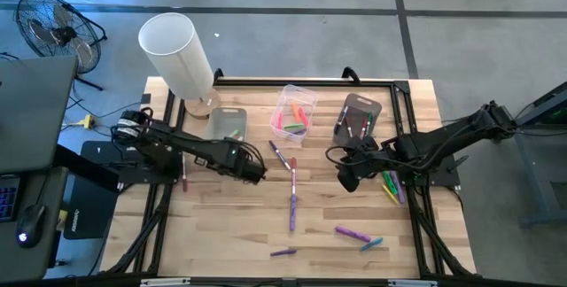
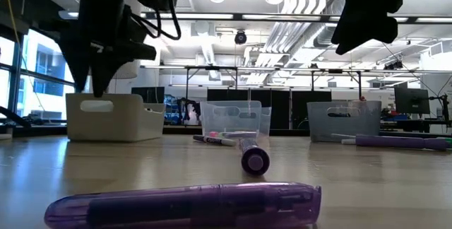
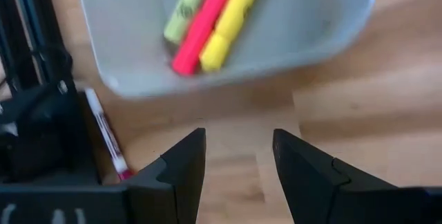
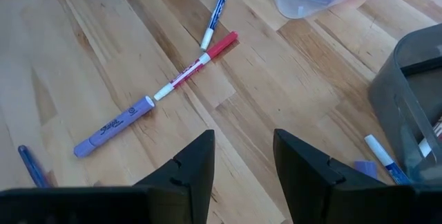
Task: Pick & Place Markers
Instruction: Put the purple marker into the black bin
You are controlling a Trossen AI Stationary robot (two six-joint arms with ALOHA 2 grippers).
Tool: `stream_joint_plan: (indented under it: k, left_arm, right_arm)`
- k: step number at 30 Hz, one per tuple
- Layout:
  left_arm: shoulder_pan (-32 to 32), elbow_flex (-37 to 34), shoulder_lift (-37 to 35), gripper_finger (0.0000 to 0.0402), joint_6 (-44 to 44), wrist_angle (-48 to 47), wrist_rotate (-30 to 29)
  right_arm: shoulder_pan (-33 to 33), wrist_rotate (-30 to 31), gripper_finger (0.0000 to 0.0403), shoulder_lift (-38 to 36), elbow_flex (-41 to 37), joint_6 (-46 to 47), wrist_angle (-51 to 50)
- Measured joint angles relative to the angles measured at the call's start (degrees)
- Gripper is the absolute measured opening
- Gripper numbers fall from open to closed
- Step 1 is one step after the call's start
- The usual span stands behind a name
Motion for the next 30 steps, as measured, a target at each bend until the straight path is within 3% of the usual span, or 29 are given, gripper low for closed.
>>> stream_joint_plan:
  k: [16, 25, 30]
  left_arm:
    - [-20.7, -1.09, -0.37, 0.0165, -26.54, -2.31, 8.93]
    - [-23.46, -17.37, -8.15, 0.0142, -32.18, 12.86, 13.23]
    - [-23.51, -23.4, -13.46, 0.0136, -33.92, 13.66, 14.63]
  right_arm:
    - [0.0, -0.02, 0.0137, 0.02, 0.0, -2.03, 0.13]
    - [0.0, 0.07, 0.0137, 0.02, 0.0, -1.03, 0.22]
    - [0.0, 0.38, 0.0137, 0.02, 0.0, -0.24, 0.79]
